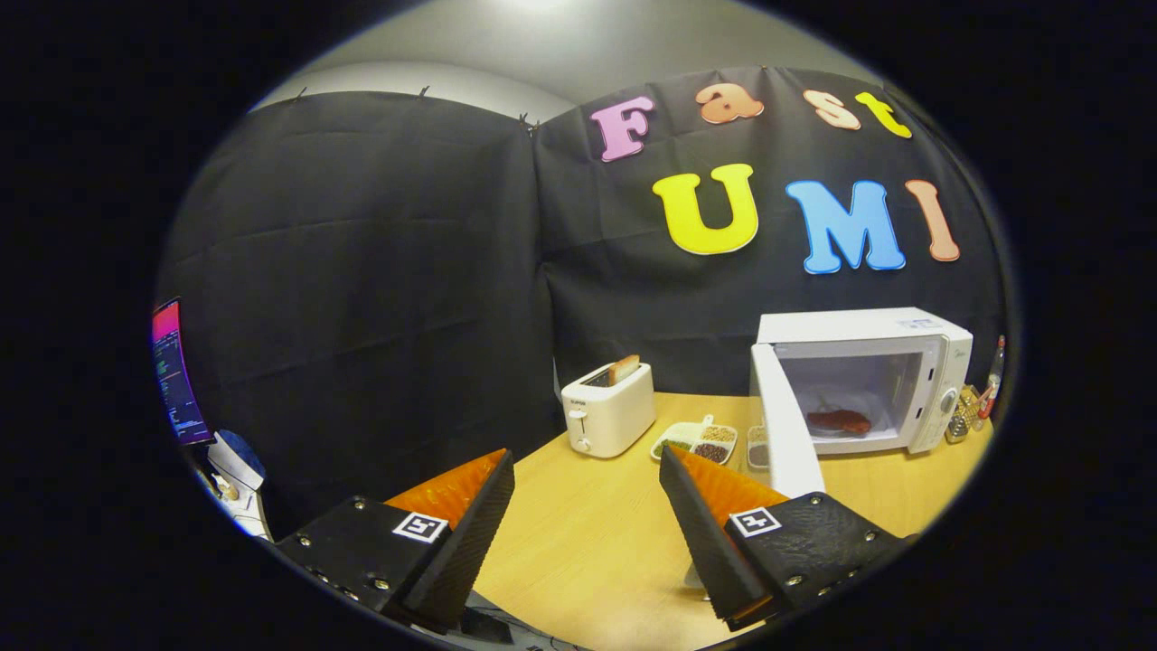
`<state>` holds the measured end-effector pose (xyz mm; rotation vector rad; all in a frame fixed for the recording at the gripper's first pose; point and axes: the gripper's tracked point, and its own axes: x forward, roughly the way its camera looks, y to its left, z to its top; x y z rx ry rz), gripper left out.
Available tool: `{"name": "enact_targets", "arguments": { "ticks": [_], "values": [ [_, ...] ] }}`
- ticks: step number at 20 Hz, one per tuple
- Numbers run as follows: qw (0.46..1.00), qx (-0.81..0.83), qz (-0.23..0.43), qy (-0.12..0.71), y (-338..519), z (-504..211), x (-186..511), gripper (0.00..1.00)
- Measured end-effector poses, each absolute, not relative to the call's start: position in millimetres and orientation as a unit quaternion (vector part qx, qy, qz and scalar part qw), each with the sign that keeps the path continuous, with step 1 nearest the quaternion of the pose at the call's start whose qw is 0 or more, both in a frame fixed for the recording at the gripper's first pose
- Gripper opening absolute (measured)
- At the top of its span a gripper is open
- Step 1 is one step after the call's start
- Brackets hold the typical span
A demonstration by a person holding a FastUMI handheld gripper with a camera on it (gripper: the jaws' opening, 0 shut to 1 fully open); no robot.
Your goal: Open the microwave, put the food inside, and close the microwave door.
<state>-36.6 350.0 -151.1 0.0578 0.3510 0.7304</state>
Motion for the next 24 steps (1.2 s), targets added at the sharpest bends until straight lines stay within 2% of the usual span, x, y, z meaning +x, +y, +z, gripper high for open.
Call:
{"name": "enact_targets", "arguments": {
  "ticks": [4, 5, 6, 8, 9, 10, 12, 13, 14, 24],
  "values": [
    [0.908, 0.028, 0.364, 0.206, 355, -183, -43, 0.97],
    [0.908, 0.024, 0.359, 0.215, 349, -189, -42, 0.94],
    [0.908, 0.022, 0.355, 0.223, 346, -197, -40, 0.8],
    [0.909, 0.027, 0.347, 0.229, 341, -204, -34, 0.77],
    [0.915, 0.025, 0.336, 0.224, 334, -205, -29, 0.69],
    [0.916, 0.019, 0.329, 0.227, 327, -210, -26, 0.41],
    [0.918, 0.004, 0.32, 0.234, 321, -218, -19, 0.41],
    [0.932, -0.013, 0.282, 0.227, 306, -221, -5, 0.41],
    [0.93, -0.019, 0.285, 0.231, 306, -226, -8, 0.02],
    [0.932, -0.026, 0.265, 0.247, 260, -237, 14, 0.01]
  ]
}}
